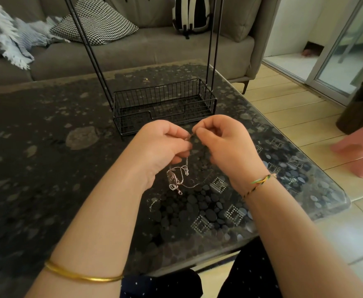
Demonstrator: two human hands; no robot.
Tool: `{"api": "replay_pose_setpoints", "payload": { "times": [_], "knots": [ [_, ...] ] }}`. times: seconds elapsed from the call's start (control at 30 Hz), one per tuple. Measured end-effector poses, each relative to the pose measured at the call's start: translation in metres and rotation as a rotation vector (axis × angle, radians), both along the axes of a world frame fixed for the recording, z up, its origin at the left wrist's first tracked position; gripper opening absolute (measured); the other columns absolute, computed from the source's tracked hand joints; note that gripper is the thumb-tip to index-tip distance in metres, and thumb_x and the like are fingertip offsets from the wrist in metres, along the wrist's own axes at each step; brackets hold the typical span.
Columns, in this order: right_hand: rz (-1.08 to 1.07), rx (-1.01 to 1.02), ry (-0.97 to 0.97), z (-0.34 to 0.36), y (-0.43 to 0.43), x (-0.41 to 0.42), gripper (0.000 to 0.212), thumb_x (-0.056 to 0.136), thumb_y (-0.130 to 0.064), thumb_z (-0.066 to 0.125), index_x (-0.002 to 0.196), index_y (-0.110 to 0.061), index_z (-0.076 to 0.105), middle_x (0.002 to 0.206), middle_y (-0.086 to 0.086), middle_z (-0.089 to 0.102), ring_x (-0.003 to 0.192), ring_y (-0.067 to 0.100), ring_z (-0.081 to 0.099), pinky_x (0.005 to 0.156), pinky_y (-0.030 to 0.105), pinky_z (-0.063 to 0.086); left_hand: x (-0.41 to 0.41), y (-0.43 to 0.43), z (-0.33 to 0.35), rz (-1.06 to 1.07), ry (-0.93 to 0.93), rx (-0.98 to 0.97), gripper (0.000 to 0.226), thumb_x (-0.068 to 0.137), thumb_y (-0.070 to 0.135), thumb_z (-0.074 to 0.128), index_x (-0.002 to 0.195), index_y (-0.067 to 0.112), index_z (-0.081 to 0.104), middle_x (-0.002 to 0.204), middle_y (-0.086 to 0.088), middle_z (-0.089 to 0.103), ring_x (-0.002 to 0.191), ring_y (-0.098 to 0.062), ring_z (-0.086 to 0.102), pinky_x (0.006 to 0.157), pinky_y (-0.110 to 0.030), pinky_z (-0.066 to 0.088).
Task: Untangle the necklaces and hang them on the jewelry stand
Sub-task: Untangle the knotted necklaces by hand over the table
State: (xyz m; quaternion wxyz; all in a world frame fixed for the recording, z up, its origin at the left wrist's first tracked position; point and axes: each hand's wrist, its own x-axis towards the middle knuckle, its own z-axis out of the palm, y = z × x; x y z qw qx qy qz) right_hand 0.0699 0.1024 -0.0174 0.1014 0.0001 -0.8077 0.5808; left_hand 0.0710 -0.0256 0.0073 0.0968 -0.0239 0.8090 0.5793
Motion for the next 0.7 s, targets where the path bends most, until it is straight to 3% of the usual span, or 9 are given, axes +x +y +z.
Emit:
{"api": "replay_pose_setpoints", "payload": {
  "times": [0.4,0.53,0.7],
  "knots": [
    [-0.037,0.057,0.009,-0.0011,0.0025,-0.0004,0.01,0.088,-0.013,0.057,0.082,-0.015,0.065,0.06,-0.014,0.048,0.047,0.0,0.042,0.052,0.015,0.031,0.0005,-0.0001,0.0016,0.087,-0.014,0.042,0.015,0.095,0.003,0.049,0.097,0.01,0.062,0.082,-0.006,0.071,0.061,-0.008,0.069,0.057,-0.022,0.056],
    [-0.08,0.049,0.032,-0.0006,0.0033,-0.0006,0.01,0.088,-0.012,0.058,0.081,-0.015,0.065,0.06,-0.015,0.046,0.053,0.002,0.042,0.056,0.02,0.037,-0.0014,-0.0013,-0.0003,0.089,-0.002,-0.002,0.011,0.09,0.005,0.058,0.094,0.013,0.064,0.088,-0.006,0.07,0.075,-0.012,0.069,0.068,-0.027,0.057],
    [-0.106,0.037,0.038,-0.0007,0.0043,-0.0013,0.01,0.088,-0.012,0.057,0.083,-0.015,0.066,0.058,-0.015,0.045,0.048,0.0,0.04,0.052,0.016,0.031,-0.0009,-0.0007,-0.0022,0.042,0.035,-0.077,0.029,0.078,-0.008,0.06,0.092,0.018,0.066,0.096,-0.003,0.066,0.09,-0.015,0.065,0.083,-0.034,0.055]
  ]
}}
